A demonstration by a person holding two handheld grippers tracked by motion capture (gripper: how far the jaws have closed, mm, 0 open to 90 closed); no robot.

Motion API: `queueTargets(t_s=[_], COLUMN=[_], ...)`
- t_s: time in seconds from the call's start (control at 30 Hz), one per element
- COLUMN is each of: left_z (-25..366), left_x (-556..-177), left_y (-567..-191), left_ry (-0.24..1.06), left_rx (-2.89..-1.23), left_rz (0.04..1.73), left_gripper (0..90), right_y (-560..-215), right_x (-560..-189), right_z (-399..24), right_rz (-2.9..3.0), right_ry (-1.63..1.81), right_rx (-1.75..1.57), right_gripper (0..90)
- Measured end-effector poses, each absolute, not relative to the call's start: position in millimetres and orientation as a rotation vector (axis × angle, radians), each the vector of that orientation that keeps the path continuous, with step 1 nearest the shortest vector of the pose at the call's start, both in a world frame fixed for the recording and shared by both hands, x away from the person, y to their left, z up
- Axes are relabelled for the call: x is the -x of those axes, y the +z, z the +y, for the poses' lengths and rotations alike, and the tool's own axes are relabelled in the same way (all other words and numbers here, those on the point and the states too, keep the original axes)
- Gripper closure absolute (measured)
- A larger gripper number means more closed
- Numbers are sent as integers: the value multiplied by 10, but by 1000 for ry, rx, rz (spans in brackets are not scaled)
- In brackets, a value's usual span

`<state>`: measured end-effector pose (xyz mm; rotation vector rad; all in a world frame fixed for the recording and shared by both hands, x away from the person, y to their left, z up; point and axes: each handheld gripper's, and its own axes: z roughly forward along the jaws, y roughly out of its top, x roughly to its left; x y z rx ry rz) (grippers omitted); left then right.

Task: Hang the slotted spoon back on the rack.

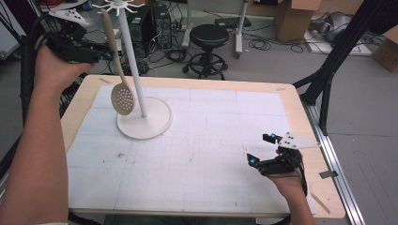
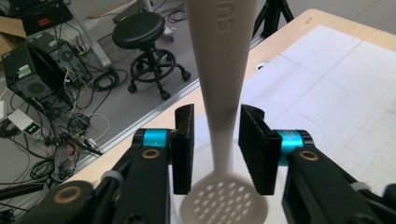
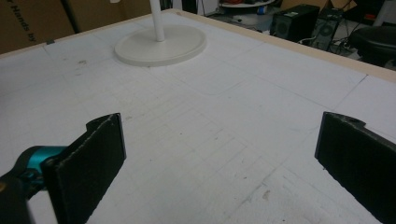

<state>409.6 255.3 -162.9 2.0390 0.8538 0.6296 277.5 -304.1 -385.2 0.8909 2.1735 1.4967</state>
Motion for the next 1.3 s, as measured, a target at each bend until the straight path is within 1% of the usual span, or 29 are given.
queueTargets(t_s=[0.13, 0.37, 0.5, 0.67, 0.8, 0.87, 0.97, 1.0, 1.1, 1.23, 1.3], left_z=[2569, 2689, 2774, 2848, 2869, 2870, 2877, 2887, 2889, 2873, 2858], left_x=[-4041, -3994, -3961, -3905, -3865, -3837, -3807, -3779, -3742, -3711, -3684], left_y=[-1643, -1734, -1775, -1796, -1797, -1797, -1795, -1787, -1780, -1781, -1783], left_ry=[622, 618, 588, 612, 619, 637, 637, 636, 623, 621, 607], left_rx=[-2004, -1967, -1946, -1928, -1932, -1928, -1922, -1924, -1914, -1907, -1906], left_rz=[855, 924, 956, 951, 949, 951, 937, 924, 900, 877, 838], left_gripper=[572, 424, 334, 265, 230, 191, 186, 166, 157, 155, 153], right_y=[-3850, -3842, -3847, -3853, -3851, -3852, -3852, -3851, -3854, -3856, -3855], right_x=[-2773, -2766, -2769, -2774, -2771, -2772, -2771, -2768, -2771, -2773, -2771], right_z=[-3031, -3019, -3009, -2998, -2992, -2990, -2986, -2982, -2978, -2977, -2978], right_rz=[2174, 2178, 2182, 2185, 2185, 2184, 2186, 2190, 2188, 2189, 2188], right_ry=[1496, 1500, 1497, 1494, 1496, 1493, 1489, 1490, 1491, 1487, 1489], right_rx=[-884, -885, -883, -883, -881, -880, -881, -884, -883, -881, -882], right_gripper=[5, 5, 5, 5, 5, 5, 5, 5, 5, 5, 5])
